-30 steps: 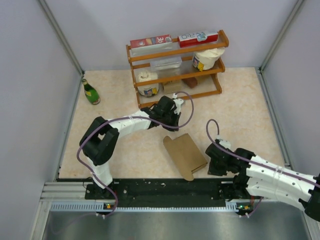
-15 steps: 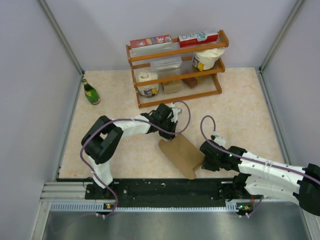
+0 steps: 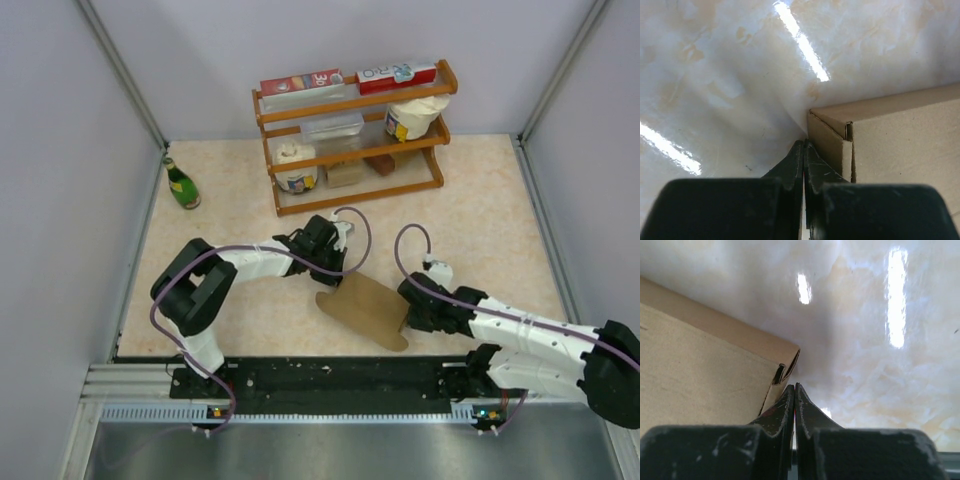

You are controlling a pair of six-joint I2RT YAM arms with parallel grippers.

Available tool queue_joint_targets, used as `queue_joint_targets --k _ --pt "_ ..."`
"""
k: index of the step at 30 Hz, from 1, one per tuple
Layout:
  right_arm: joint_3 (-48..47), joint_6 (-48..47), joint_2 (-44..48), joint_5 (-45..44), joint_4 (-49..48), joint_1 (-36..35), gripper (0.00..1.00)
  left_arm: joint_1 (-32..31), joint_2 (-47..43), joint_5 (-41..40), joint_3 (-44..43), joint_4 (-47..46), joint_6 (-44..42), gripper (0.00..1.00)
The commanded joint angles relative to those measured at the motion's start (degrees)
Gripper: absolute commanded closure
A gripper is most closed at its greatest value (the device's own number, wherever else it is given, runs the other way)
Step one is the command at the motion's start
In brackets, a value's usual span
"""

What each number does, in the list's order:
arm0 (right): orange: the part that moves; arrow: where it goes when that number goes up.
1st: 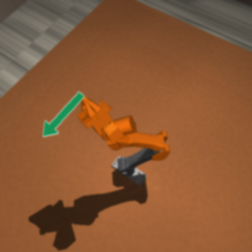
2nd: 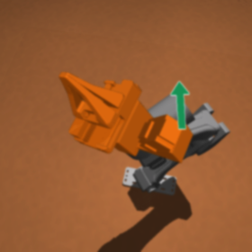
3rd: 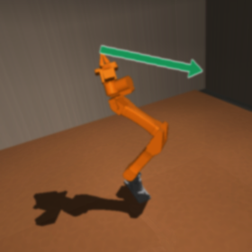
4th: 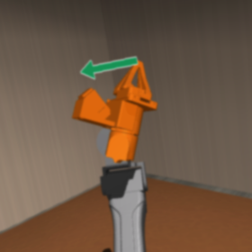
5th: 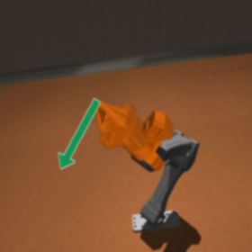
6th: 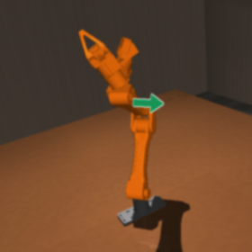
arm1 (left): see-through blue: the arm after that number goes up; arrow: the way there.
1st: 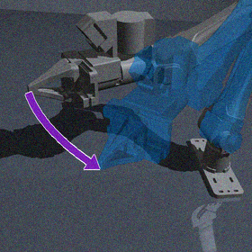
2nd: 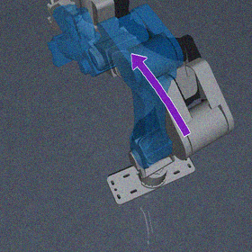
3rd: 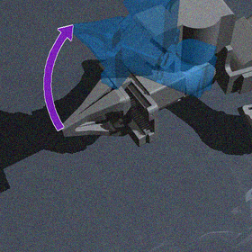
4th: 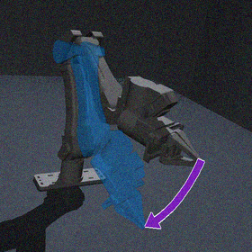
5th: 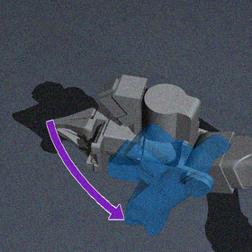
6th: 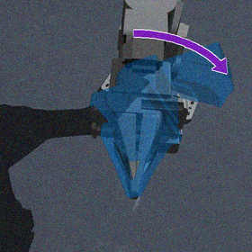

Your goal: Fold the paper box

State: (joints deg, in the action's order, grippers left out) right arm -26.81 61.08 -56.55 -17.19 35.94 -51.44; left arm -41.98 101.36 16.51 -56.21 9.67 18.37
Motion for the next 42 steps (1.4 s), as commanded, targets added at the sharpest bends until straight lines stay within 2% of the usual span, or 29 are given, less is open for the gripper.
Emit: queue_joint_targets --k 1,10,17,22,24,26,28,31,33,35,38,42 --pt "-5.7 -6.8 -3.3 -4.9 -5.6 2.0 1.0 -0.4 -3.3 -2.9 1.4 -3.2 3.2 1.0" --pt "-10.8 -21.1 -10.6 -4.5 -11.9 6.4 1.0 1.1 -6.5 -12.5 1.9 -3.4 5.8 1.0" --pt "-13.1 -29.5 -16.5 -2.7 -15.5 13.3 1.0 4.7 -7.9 -18.2 2.1 -3.4 7.7 1.0" --pt "-13.3 -32.8 -15.1 -0.3 -15.9 19.9 1.0 6.9 -10.4 -19.1 4.2 -3.7 8.3 1.0" --pt "-12.9 -33.3 -12.6 1.2 -15.5 21.6 1.0 8.0 -12.5 -18.2 5.7 -4.6 8.3 0.96" --pt "-12.6 -33.5 -9.9 3.0 -15.2 22.3 0.9 8.8 -14.7 -16.8 7.2 -6.2 7.8 0.9" --pt "-12.4 -33.3 -7.4 6.5 -14.5 22.3 0.7 9.3 -16.7 -12.2 8.9 -8.3 7.0 0.85" --pt "-11.3 -32.0 -3.4 13.1 -14.7 22.3 0.53 9.5 -20.0 -6.5 10.8 -11.6 6.3 0.81" --pt "-9.7 -30.5 -0.3 16.8 -16.2 22.3 0.4 9.5 -22.9 -3.6 13.8 -15.4 7.3 0.7" --pt "-8.6 -28.7 2.2 20.8 -16.6 22.3 0.34 9.5 -25.7 -0.4 17.4 -20.8 8.3 0.58" --pt "-7.6 -26.5 3.5 23.6 -15.8 22.3 0.31 9.4 -27.2 5.8 21.6 -27.2 9.4 0.52" --pt "-5.6 -24.2 2.4 26.7 -15.5 22.3 0.3 9.3 -25.5 9.2 23.7 -29.5 9.5 0.47"
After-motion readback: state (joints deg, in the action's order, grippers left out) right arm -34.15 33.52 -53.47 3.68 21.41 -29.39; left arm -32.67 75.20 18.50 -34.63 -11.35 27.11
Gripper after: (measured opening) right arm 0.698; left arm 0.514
